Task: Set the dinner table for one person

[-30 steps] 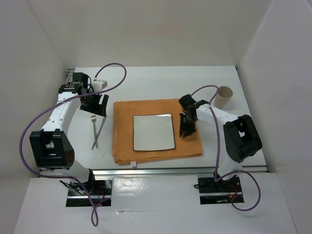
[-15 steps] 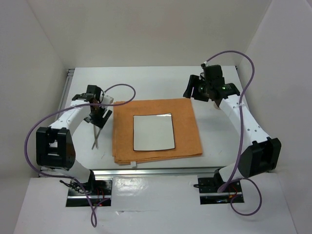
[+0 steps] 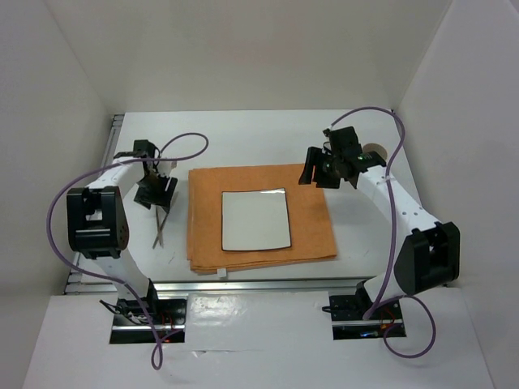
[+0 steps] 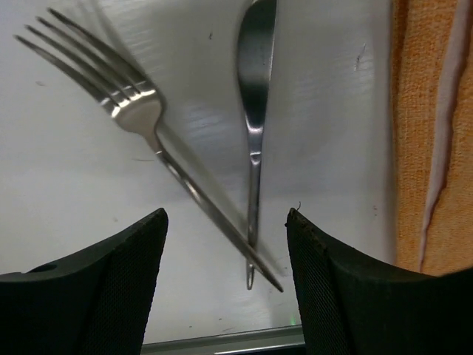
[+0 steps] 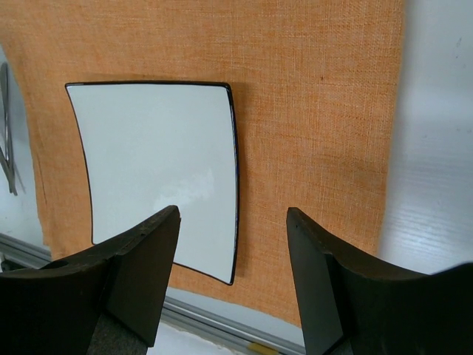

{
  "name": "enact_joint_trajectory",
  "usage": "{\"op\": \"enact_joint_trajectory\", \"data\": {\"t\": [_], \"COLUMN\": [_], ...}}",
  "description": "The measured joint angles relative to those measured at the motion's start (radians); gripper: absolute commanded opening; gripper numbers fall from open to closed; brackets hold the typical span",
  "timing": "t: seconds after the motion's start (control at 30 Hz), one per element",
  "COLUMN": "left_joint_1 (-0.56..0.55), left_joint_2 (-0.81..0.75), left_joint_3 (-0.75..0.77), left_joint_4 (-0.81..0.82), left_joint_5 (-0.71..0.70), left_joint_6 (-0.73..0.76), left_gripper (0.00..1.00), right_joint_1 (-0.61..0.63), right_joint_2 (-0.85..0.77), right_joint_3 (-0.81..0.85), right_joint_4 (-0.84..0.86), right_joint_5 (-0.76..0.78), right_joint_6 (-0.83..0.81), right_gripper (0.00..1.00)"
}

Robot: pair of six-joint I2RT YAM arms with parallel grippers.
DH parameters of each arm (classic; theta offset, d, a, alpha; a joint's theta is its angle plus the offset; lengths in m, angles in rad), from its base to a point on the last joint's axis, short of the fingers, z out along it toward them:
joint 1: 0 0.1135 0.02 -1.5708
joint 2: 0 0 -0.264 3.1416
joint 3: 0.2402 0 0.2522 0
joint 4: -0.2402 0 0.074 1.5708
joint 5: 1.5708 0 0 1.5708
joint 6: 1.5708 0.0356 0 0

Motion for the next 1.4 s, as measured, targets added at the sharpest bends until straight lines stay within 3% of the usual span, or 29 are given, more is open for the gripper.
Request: {"op": "enact_joint_trajectory", "data": {"t": [0.27, 0.77, 0.8, 0.93, 1.23, 1.4], "left_joint_1": [0.053, 0.089, 0.093, 0.104, 0.151, 0.206], "left_joint_2": [0.076, 0.153, 0.16, 0.179, 0.171, 0.035], "left_joint_3": [0.021, 0.045, 0.052, 0.073, 0.086, 0.16], "left_joint_4": [-0.005, -0.008, -0.012, -0.023, -0.026, -0.062], "left_joint_5": [0.042, 0.078, 0.081, 0.096, 0.204, 0.315], "left_joint_6": [-0.06, -0.077, -0.078, -0.082, -0.096, -0.128], "left_gripper": [0.71, 0.44, 0.4, 0.0, 0.0, 0.0], "right_joint_1": [0.0, 0.0, 0.0, 0.0, 0.001, 0.047], "right_joint_2": [-0.043, -0.072, -0.075, -0.091, -0.126, -0.177], "right_joint_3": [-0.041, -0.058, -0.058, -0.059, -0.089, -0.117], "right_joint_4": [0.023, 0.029, 0.029, 0.029, 0.039, 0.096], "right_joint_5": [-0.003, -0.003, -0.003, -0.003, -0.061, -0.14], "right_joint_6": [0.004, 0.006, 0.006, 0.006, -0.018, -0.047], "right_gripper": [0.66, 0.65, 0.65, 0.65, 0.63, 0.63]}}
